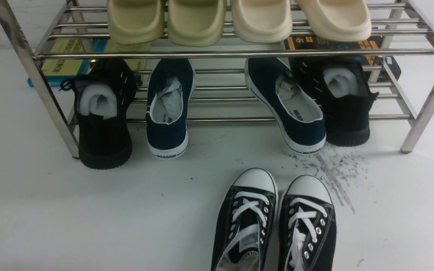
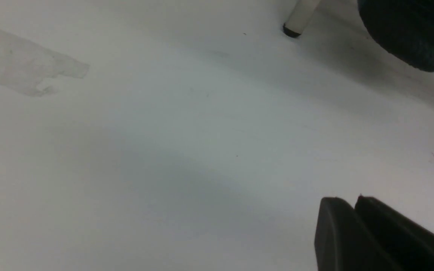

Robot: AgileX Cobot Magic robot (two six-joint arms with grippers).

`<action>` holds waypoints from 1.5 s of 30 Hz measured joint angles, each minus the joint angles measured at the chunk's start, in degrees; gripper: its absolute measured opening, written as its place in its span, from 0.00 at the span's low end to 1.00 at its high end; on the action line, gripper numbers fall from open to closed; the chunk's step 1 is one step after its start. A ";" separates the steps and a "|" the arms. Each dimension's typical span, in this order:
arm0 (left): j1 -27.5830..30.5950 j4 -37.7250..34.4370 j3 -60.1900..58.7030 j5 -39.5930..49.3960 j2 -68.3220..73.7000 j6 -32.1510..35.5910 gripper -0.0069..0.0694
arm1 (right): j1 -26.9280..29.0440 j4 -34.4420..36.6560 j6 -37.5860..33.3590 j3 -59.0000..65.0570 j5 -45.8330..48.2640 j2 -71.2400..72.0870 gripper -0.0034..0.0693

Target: Take the shoes off the shelf with your hand on the white table.

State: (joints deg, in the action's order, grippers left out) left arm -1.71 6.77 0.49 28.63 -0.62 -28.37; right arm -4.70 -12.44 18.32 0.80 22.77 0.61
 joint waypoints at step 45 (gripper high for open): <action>-0.50 1.21 -0.73 -2.93 -0.06 1.83 0.24 | 0.00 0.00 0.00 0.00 0.00 0.00 0.35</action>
State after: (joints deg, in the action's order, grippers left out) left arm -2.22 7.97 -0.24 25.70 -0.68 -26.54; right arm -4.70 -12.44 18.32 0.80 22.77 0.61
